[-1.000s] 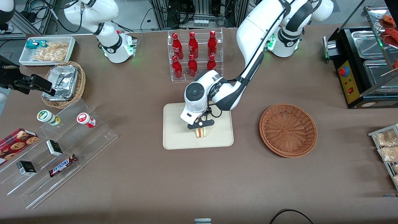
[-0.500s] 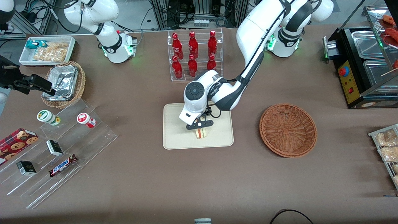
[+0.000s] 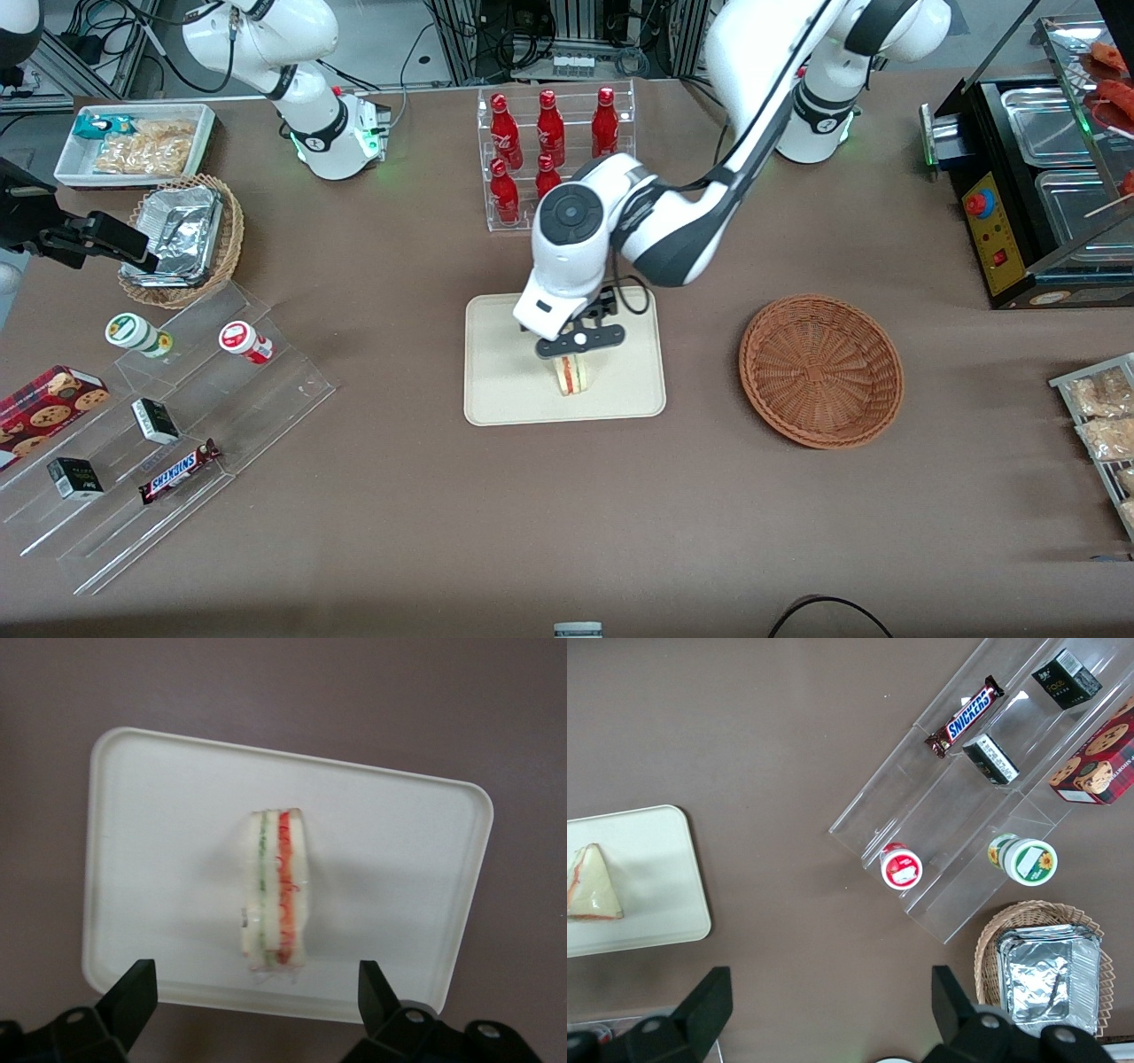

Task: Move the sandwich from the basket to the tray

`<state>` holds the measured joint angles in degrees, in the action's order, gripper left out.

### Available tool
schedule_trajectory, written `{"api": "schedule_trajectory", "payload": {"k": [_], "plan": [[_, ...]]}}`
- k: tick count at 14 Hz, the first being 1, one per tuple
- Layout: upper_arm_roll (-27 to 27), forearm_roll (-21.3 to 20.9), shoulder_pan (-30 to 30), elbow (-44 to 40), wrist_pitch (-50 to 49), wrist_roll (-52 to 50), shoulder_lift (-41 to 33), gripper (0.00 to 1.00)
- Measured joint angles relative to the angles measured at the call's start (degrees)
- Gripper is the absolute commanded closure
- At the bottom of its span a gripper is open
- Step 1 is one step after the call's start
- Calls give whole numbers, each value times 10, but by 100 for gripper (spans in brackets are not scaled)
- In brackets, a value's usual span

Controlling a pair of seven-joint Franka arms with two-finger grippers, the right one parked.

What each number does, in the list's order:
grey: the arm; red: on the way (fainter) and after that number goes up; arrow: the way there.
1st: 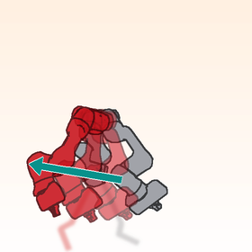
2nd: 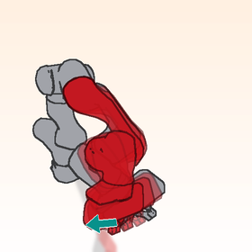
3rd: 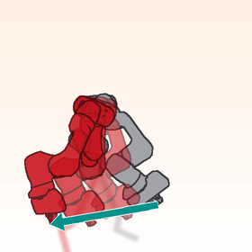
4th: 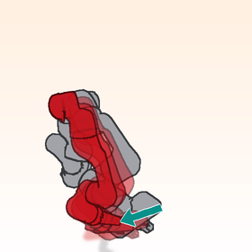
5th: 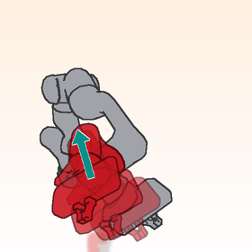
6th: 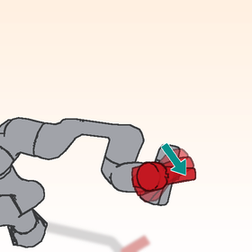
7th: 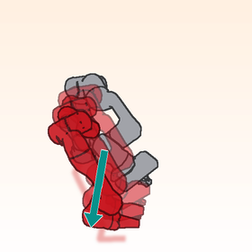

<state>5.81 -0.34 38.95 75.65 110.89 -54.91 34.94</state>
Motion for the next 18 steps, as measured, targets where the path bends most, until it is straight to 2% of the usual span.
{"api": "schedule_trajectory", "payload": {"k": [6,12,18], "plan": [[-2,0,-88,35,-92,54,-62,0],[-3,0,-188,163,-99,191,-162,0],[4,0,-288,218,-160,315,-253,0]]}}
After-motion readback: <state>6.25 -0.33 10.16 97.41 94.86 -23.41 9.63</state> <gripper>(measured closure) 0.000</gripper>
